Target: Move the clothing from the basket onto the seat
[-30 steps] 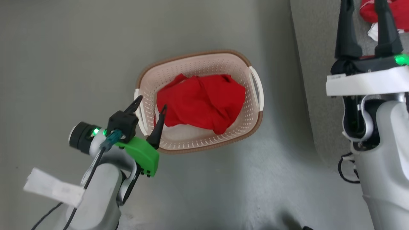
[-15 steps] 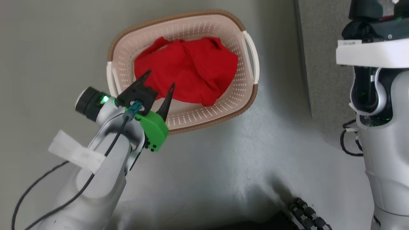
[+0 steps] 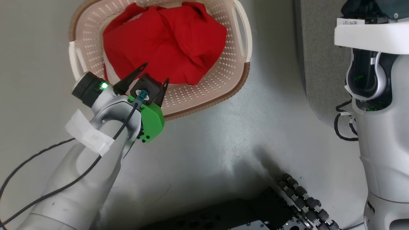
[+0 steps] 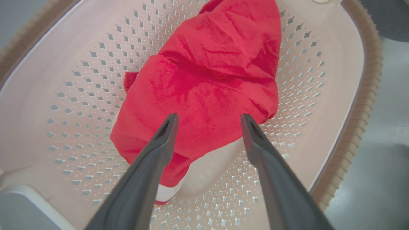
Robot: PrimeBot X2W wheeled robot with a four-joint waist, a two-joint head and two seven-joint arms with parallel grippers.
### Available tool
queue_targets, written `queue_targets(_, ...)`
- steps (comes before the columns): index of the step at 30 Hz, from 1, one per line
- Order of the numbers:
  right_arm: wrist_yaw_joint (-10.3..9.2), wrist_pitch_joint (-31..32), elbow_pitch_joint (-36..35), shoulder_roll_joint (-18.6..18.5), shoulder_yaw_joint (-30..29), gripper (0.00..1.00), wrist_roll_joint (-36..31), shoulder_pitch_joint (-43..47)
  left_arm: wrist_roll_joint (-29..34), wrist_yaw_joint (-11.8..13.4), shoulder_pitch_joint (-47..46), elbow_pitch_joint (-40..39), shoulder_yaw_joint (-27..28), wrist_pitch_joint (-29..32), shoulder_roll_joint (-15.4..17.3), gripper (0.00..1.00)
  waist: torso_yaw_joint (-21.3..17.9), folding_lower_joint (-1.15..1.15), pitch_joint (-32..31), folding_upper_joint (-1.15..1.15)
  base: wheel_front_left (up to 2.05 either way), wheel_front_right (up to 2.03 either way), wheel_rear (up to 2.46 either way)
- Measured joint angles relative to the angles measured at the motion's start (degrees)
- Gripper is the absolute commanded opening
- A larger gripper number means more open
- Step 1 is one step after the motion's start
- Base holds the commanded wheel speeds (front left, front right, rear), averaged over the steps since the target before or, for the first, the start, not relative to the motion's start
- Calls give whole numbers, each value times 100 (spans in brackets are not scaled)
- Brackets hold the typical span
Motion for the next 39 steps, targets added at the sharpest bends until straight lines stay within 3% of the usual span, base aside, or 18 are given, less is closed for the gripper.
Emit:
queue_targets(19,54,-156,203,131,231,100,102,-299,677,-48,-593,990,-413,82,307,100,-522,0,541,0,0,0,0)
queue_targets(32,94,-205,341,181,283,100,147,-372,711,100,-905,1414,-364,93,245,100,-646,0,655,0,0,0,0)
queue_targets(33,96,-205,345,181,286,100,148,-384,711,100,-917,1454,-358,93,235,91,-653,0,660,0,0,0,0)
queue_targets(34,94,-209,353,181,289,100,151,-387,711,100,-922,1491,-353,93,226,65,-661,0,666,0,0,0,0)
queue_targets(35,96,-231,359,182,296,100,153,-387,710,100,-935,1526,-343,93,222,46,-669,0,671,0,0,0,0)
queue_targets(38,96,-246,370,188,309,100,154,-387,710,107,-1001,1605,-320,93,204,25,-695,0,688,0,0,0,0)
queue_targets(39,96,-246,375,189,310,100,154,-387,709,111,-1023,1636,-309,94,194,13,-703,0,694,0,0,0,0)
